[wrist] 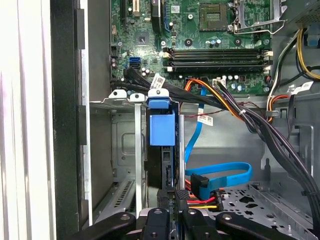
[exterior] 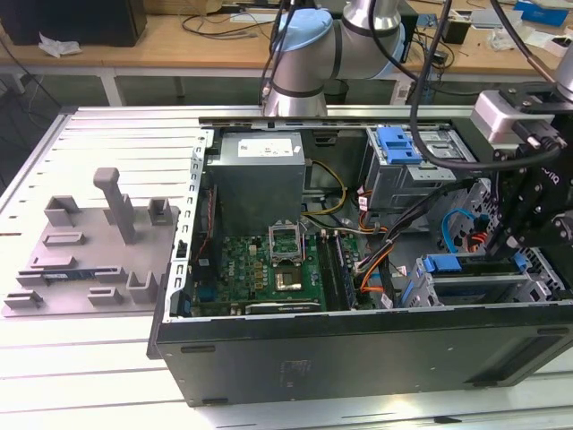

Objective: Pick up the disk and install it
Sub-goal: 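Insert the first disk wire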

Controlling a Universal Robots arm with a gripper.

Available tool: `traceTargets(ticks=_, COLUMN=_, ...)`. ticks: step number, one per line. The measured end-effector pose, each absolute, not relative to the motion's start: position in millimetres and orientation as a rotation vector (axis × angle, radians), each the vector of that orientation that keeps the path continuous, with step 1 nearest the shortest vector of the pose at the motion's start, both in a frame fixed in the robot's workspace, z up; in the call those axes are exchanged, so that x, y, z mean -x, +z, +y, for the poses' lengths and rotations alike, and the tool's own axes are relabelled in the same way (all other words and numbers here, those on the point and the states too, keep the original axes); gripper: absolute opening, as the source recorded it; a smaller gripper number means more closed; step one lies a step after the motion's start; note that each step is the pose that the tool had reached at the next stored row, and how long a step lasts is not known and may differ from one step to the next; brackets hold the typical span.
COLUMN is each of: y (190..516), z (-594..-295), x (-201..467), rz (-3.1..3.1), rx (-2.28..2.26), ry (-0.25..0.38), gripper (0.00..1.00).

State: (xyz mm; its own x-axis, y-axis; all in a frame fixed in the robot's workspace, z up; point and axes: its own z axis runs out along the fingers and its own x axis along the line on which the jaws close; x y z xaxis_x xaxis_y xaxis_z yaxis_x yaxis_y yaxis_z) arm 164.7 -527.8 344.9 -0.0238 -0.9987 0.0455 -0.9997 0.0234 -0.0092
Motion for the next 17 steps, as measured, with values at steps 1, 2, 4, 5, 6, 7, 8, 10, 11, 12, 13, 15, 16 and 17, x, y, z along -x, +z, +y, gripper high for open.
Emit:
traceTargets(ticks=1, y=344.2, z=-527.8, x=-164.5, rz=-2.229, rx=-2.177, ry=0.060, gripper=0.16)
traceTargets(ticks=2, y=343.9, z=-527.8, x=-164.5, rz=-2.229, rx=-2.177, ry=0.061, gripper=0.16)
traceTargets(ticks=4, y=343.2, z=-527.8, x=-164.4, rz=-2.229, rx=-2.177, ry=0.061, gripper=0.16)
traceTargets(ticks=5, y=342.9, z=-527.8, x=-164.3, rz=-2.229, rx=-2.177, ry=0.062, gripper=0.16)
traceTargets(ticks=6, y=342.4, z=-527.8, x=-164.3, rz=-2.229, rx=-2.177, ry=0.062, gripper=0.16)
traceTargets(ticks=7, y=342.0, z=-527.8, x=-164.3, rz=-2.229, rx=-2.177, ry=0.062, gripper=0.16)
traceTargets(ticks=8, y=341.6, z=-527.8, x=-164.2, rz=-2.229, rx=-2.177, ry=0.062, gripper=0.16)
traceTargets(ticks=10, y=341.3, z=-527.8, x=-164.2, rz=-2.229, rx=-2.177, ry=0.063, gripper=0.16)
traceTargets(ticks=11, y=341.2, z=-527.8, x=-164.2, rz=-2.230, rx=-2.177, ry=0.062, gripper=0.16)
traceTargets(ticks=12, y=341.5, z=-527.8, x=-164.2, rz=-2.230, rx=-2.178, ry=0.062, gripper=0.16)
traceTargets(ticks=13, y=342.3, z=-527.7, x=-164.2, rz=-2.230, rx=-2.178, ry=0.061, gripper=0.16)
traceTargets(ticks=15, y=345.2, z=-527.8, x=-164.2, rz=-2.229, rx=-2.177, ry=0.062, gripper=0.16)
traceTargets(ticks=16, y=346.4, z=-527.8, x=-164.2, rz=-2.230, rx=-2.177, ry=0.062, gripper=0.16)
traceTargets(ticks=17, y=347.2, z=-527.8, x=-164.2, rz=-2.230, rx=-2.177, ry=0.062, gripper=0.16)
